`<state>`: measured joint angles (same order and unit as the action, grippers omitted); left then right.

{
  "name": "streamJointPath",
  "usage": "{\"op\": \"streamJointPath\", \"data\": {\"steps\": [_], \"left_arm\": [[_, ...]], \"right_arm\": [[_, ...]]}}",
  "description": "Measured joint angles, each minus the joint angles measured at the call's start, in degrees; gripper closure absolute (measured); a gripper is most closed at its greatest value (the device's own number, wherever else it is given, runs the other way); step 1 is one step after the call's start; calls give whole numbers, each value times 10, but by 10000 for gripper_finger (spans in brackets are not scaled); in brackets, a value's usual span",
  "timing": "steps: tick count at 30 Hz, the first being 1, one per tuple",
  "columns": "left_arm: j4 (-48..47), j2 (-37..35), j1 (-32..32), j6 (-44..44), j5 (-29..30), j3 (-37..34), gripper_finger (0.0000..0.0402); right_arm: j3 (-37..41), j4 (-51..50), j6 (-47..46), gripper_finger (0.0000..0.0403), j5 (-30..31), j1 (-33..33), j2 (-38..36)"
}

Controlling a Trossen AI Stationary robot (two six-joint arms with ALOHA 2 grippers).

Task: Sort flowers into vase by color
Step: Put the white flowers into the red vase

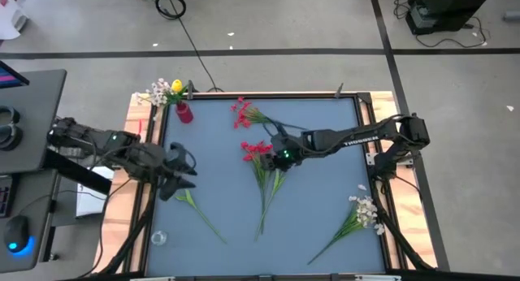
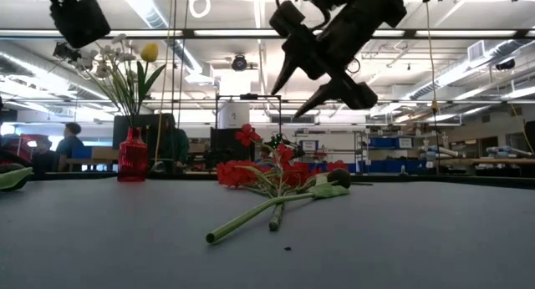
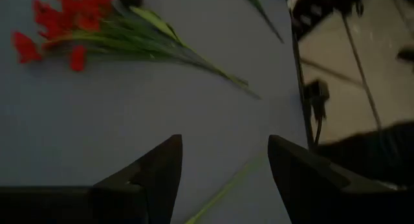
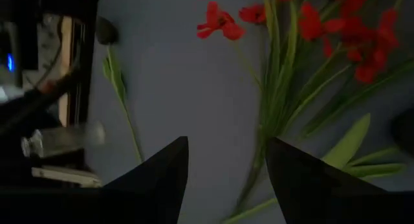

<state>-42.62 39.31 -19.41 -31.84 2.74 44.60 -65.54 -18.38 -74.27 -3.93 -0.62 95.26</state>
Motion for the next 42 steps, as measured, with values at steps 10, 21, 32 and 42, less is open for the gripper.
{"op": "streamJointPath", "data": {"steps": [10, 21, 32, 42], "left_arm": [[48, 19, -37, -53, 78, -30, 169], [56, 52, -37, -72, 114, -30, 169], [-61, 9, -37, -146, 103, 31, 169], [-152, -4, -61, -223, 103, 16, 169]], "right_arm": [[0, -86, -259, 194, 117, 125, 3], [0, -211, -423, 195, 99, 207, 3], [0, -107, -342, 195, 162, 163, -11], [12, -125, -349, 208, 178, 131, 6]]}}
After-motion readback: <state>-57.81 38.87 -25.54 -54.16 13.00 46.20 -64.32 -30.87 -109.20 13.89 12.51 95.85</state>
